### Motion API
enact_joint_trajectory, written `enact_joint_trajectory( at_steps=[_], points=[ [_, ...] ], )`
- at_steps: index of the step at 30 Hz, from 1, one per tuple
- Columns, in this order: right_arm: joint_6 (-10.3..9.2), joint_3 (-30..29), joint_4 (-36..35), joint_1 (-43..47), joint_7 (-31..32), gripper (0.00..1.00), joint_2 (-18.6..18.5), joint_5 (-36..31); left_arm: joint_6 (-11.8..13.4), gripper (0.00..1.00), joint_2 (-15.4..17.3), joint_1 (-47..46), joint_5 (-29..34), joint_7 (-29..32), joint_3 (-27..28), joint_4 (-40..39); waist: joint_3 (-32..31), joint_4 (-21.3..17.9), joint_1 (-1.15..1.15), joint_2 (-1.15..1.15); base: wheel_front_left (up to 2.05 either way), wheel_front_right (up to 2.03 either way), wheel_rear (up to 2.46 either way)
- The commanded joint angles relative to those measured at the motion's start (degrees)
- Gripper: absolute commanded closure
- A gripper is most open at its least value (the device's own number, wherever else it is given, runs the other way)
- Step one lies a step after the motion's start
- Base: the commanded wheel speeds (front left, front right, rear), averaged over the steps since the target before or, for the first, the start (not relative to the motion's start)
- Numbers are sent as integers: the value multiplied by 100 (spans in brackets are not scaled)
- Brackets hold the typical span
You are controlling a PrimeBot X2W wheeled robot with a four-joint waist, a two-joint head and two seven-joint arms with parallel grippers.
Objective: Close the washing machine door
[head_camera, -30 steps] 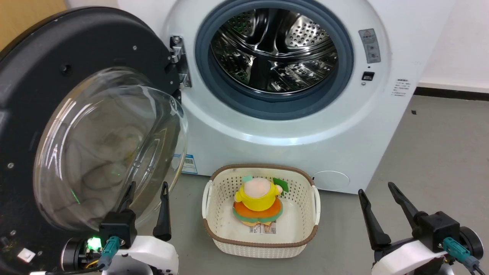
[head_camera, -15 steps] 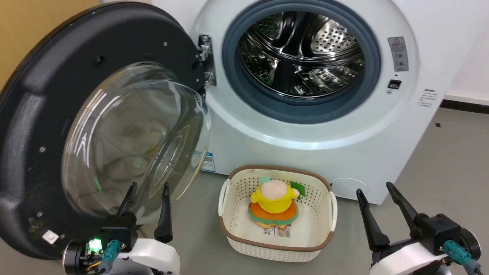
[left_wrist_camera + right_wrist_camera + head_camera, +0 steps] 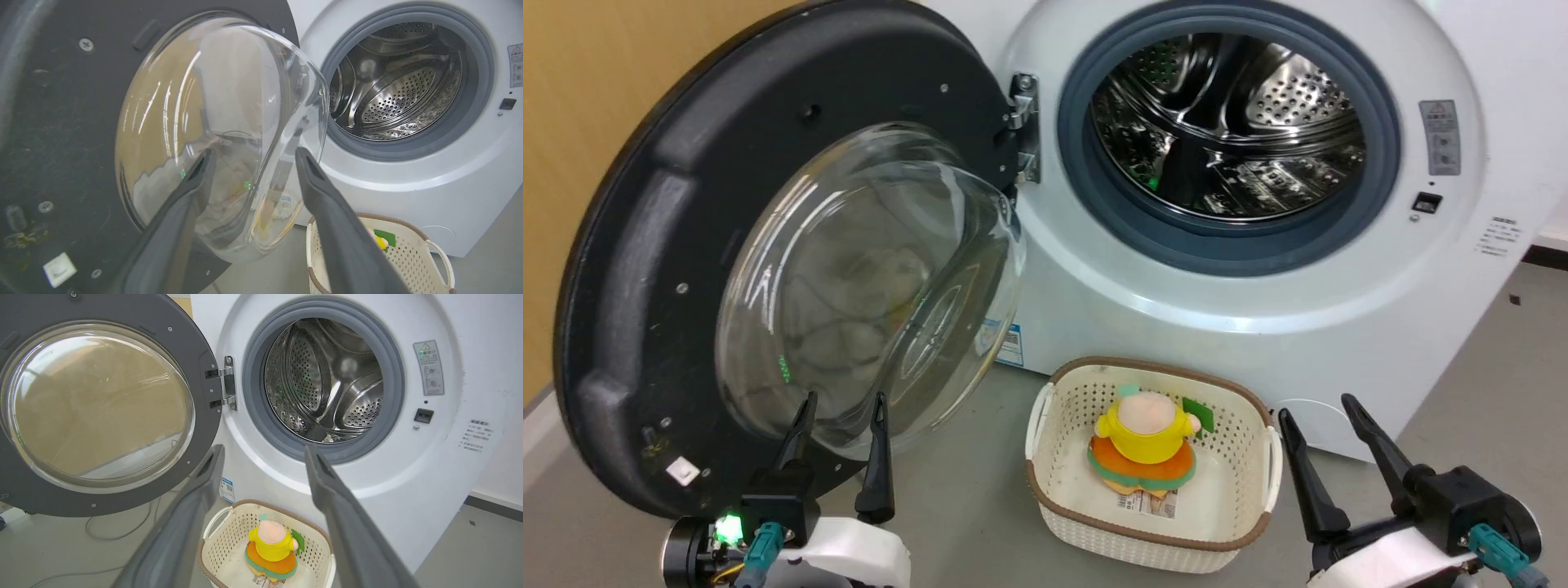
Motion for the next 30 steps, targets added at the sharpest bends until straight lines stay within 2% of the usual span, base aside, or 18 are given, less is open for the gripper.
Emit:
enact_joint_trajectory(
  at_steps=[1,30],
  points=[
    [2,27,10,90,-68,0,15,42,44,0,1,82,-21,-70,-12,8,-10,79,0,0,0,0,0],
    [3,252,94,49,-401,0,21,242,219,0,1,207,-84,-405,-81,-49,9,813,0,0,0,0,0]
  ],
)
